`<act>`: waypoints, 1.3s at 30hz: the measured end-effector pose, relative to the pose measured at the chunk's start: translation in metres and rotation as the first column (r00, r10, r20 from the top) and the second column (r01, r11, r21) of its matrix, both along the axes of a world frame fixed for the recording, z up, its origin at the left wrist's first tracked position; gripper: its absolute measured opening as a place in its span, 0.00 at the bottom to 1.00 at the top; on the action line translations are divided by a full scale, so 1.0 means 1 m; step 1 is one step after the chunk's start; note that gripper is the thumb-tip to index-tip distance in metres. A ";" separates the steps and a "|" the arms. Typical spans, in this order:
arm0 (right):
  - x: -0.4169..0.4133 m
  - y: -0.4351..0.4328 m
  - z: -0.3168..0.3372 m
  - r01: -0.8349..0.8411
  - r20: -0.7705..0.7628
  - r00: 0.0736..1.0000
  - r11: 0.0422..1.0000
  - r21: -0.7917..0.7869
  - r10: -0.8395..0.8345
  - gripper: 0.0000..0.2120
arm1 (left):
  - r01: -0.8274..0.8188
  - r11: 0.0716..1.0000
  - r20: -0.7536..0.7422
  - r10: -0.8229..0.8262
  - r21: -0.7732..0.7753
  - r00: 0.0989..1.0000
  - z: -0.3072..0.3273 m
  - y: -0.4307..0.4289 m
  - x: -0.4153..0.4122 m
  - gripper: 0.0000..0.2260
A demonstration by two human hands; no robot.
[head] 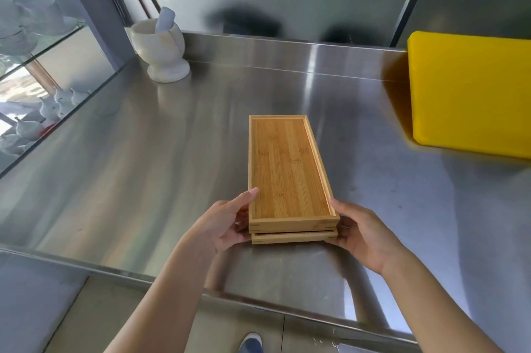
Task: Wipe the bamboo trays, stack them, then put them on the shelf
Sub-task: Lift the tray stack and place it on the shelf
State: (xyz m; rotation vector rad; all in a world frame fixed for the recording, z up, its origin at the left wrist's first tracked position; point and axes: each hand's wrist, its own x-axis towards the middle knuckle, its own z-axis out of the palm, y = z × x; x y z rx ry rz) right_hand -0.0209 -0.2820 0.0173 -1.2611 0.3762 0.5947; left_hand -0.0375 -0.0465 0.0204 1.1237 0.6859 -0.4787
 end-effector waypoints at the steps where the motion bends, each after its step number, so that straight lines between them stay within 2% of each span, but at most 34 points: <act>1: 0.001 0.000 0.001 -0.008 0.010 1.000 1.000 0.001 0.008 0.18 | 0.001 1.000 -0.001 -0.001 -0.010 1.000 -0.001 0.001 0.000 0.14; 5: 0.006 0.006 0.009 -0.024 0.090 0.996 0.999 -0.035 0.027 0.18 | -0.010 1.000 0.016 0.010 -0.006 1.000 0.002 0.004 0.006 0.23; 9: 0.017 0.012 0.015 0.048 0.138 0.989 0.998 -0.038 -0.042 0.18 | -0.045 0.998 0.063 0.043 0.041 0.997 0.013 0.004 0.019 0.14; 14: 0.041 0.021 0.035 0.091 0.205 0.975 0.995 -0.046 -0.080 0.16 | -0.013 0.996 0.168 -0.002 0.091 0.986 0.041 0.010 0.046 0.14; 17: 0.065 0.027 0.057 0.117 0.280 0.955 0.992 -0.050 -0.099 0.22 | -0.002 0.996 0.244 -0.021 0.093 0.970 0.066 0.017 0.073 0.15; 24: 0.143 0.047 0.143 0.204 0.427 0.882 0.978 0.035 -0.199 0.10 | 0.008 0.995 0.435 -0.052 0.102 0.899 0.155 0.032 0.167 0.15; 27: 0.188 0.054 0.180 0.285 0.429 0.851 0.953 0.106 -0.303 0.11 | 0.002 0.996 0.461 -0.041 0.086 0.886 0.194 0.034 0.216 0.16; 30: 0.232 0.058 0.211 0.314 0.412 0.837 0.933 0.175 -0.359 0.14 | 0.032 0.999 0.458 -0.031 0.006 0.889 0.224 0.033 0.262 0.20; 35: 0.289 0.054 0.241 0.305 0.393 0.845 0.931 0.202 -0.362 0.07 | -0.004 0.999 0.457 0.021 -0.037 0.889 0.246 0.023 0.326 0.20; 39: 0.348 0.051 0.244 0.290 0.402 0.855 0.944 0.154 -0.328 0.07 | -0.015 1.000 0.456 0.025 -0.026 0.890 0.248 0.016 0.384 0.17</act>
